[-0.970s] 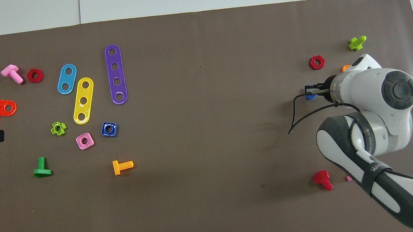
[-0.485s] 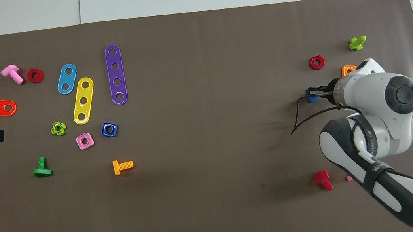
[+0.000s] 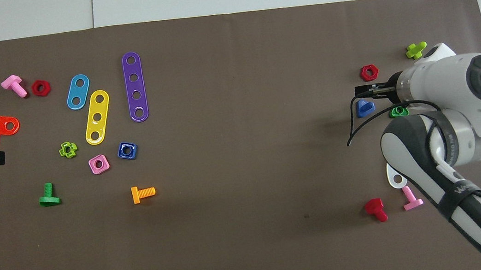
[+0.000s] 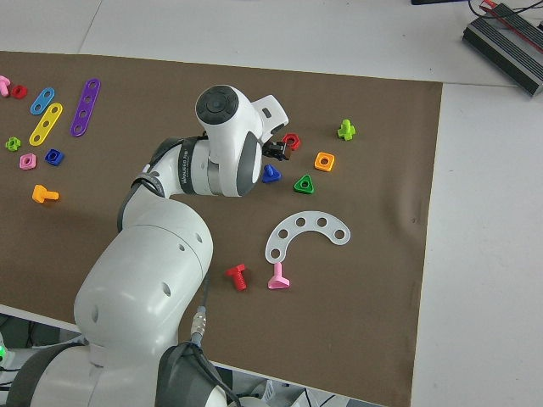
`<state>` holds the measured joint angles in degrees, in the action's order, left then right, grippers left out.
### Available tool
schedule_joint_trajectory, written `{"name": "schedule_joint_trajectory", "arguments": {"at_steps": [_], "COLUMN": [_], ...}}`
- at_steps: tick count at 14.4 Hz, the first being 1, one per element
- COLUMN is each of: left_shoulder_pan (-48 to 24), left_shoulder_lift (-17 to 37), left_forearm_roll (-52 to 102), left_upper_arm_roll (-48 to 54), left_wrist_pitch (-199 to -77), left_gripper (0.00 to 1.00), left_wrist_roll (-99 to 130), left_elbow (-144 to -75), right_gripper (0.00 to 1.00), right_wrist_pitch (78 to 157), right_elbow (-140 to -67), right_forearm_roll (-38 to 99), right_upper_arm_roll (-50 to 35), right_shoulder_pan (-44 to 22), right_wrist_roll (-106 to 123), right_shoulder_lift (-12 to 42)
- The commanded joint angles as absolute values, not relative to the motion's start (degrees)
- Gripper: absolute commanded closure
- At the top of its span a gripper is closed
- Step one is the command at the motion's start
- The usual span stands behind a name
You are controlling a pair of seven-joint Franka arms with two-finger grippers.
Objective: Unscrew and place screws in storage area
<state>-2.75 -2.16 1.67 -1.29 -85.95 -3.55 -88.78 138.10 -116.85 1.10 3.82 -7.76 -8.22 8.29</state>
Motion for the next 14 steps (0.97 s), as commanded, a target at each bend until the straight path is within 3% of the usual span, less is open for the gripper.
{"name": "schedule_joint_trajectory", "arguments": {"at_steps": [1,4,8,12,14], "left_shoulder_pan": [-2.3,-2.3,-2.3,-2.3,-2.3], "left_shoulder_lift": [-3.6,-3.6,-3.6,-3.6,-3.6], "left_forearm_roll": [2.1,2.1,2.1,2.1,2.1], "left_upper_arm_roll": [-1.1,-1.1,-1.1,-1.1,-1.1], "left_wrist_pitch": [-85.8,-85.8,-85.8,-85.8,-85.8], "left_gripper": [0.00,0.00,0.00,0.00,0.00], "left_wrist_roll": [-3.5,-3.5,-3.5,-3.5,-3.5], "left_elbow": [-90.3,-90.3,-90.3,-90.3,-90.3], "right_gripper": [0.00,0.00,0.00,0.00,0.00], "right_wrist_pitch": [123.3,109.6,100.9,90.7,91.1], "right_elbow": [-104.5,-96.9,-95.8,-91.3,-91.9], "right_forearm_roll": [0.9,-0.2,-0.4,-0.6,-0.7], "right_upper_arm_roll": [3.8,4.3,4.8,4.5,4.3], "right_shoulder_pan": [-6.5,-5.0,-2.6,-1.6,-1.7], "right_wrist_roll": [-6.4,-6.4,-6.2,-5.5,-5.4], "right_shoulder_lift": [8.3,6.0,-1.5,-2.5,-2.7]}}
